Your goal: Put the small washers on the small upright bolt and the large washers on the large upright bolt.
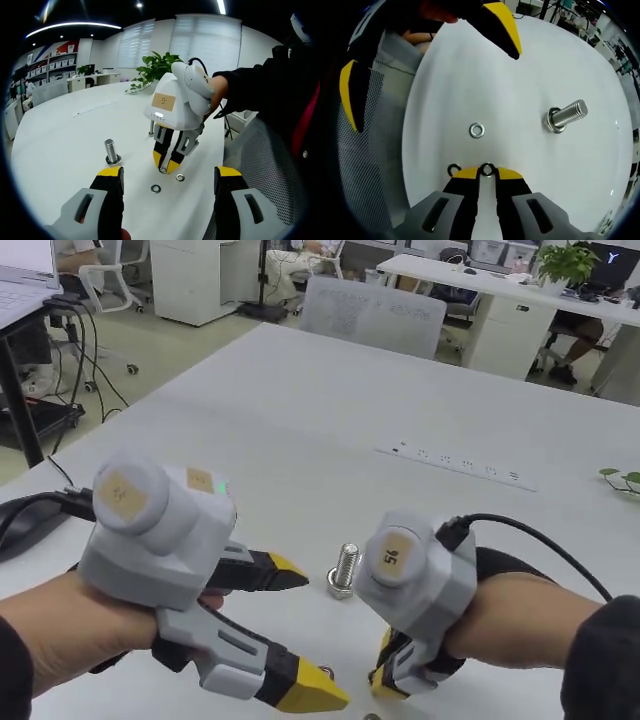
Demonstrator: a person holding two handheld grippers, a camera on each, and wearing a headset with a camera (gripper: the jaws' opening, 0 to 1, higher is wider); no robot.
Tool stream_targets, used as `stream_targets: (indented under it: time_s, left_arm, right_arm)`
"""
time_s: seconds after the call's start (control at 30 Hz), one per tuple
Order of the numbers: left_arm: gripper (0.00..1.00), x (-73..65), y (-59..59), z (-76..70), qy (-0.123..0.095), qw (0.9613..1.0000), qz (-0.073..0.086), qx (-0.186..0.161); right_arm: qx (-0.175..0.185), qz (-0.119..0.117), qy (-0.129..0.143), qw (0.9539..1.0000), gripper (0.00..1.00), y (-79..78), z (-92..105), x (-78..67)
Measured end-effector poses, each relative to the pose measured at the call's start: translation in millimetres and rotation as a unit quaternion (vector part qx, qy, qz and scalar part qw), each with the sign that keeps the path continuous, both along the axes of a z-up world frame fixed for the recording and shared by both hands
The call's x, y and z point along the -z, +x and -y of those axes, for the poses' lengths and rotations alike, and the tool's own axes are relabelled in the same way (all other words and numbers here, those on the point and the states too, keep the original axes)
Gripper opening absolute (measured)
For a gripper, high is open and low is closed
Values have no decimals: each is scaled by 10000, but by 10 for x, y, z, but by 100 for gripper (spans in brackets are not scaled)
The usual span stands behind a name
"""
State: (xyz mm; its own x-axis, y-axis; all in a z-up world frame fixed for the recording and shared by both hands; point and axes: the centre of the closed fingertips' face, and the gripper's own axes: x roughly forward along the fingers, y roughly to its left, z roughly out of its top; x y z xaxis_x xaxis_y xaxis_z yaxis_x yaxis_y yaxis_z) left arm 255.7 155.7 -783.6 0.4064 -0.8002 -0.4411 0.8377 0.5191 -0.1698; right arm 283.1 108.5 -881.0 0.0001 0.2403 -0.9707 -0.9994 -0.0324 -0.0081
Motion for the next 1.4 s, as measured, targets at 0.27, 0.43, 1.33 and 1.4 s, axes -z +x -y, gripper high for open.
stream_targets:
  time_s: [0.27, 0.43, 1.33, 1.4]
  left_arm:
    - [73, 3, -5, 0, 5, 10000, -1, 9]
    - [73, 0, -9, 1, 7, 10000, 4, 14]
    - [73, -18, 5, -1, -10, 10000, 29, -12]
    - [73, -19, 6, 2, -12, 10000, 29, -10]
  right_arm:
    - [-63, 40, -31, 10000, 13, -16, -6, -2]
    - [-103, 65, -67, 9999, 12, -18, -7, -1]
    - [-118, 55, -140, 9998, 12, -14, 61, -13]
    - [-113, 67, -135, 9998, 12, -8, 69, -23]
